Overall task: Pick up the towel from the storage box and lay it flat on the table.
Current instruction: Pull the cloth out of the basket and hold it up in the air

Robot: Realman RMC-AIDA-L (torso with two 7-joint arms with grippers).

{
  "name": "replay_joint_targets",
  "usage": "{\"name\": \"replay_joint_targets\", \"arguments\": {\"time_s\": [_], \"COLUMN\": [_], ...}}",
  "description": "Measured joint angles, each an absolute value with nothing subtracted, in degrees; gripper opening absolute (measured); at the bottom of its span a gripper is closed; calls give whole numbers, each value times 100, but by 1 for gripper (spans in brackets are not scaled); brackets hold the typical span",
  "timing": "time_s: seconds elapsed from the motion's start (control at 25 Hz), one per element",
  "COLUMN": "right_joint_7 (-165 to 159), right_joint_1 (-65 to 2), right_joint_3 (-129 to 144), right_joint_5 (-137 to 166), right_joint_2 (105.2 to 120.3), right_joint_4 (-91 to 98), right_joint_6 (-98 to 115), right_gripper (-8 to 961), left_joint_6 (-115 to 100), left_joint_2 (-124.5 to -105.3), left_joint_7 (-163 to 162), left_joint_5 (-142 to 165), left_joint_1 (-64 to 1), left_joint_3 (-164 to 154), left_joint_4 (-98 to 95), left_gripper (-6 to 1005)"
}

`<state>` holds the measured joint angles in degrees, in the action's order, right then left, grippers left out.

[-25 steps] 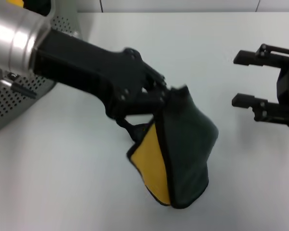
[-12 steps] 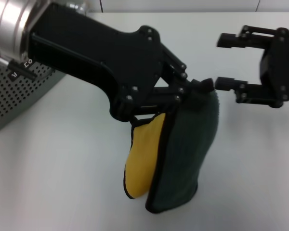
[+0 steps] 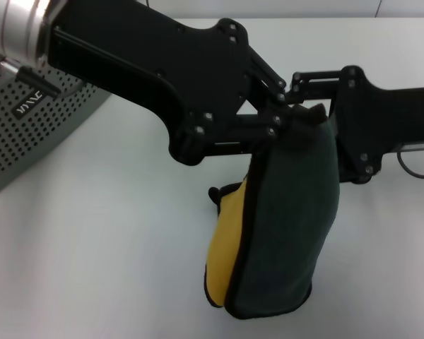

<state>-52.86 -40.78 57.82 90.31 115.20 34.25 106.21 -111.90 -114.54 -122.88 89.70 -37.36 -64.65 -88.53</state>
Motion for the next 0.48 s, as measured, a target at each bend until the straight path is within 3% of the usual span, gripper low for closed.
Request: {"name": "replay_joint_targets", "arguments": {"time_s": [0.48], "right_joint_7": [-5358], "right_joint_1": [-4045], "right_joint_3": [6153], "right_joint_5": [9058], "right_joint_2": [11482], "right_joint_4": [3697], "right_joint_6": [10743], "right_gripper": [631], "left_joint_6": [-11184], "left_joint_2": [-11464], "left_joint_7": [-12270], "left_joint_5": [9194], "left_joint_1": [-3750], "left_joint_3": [-6480], "left_joint_4": [-8834], "left_gripper": [13]}}
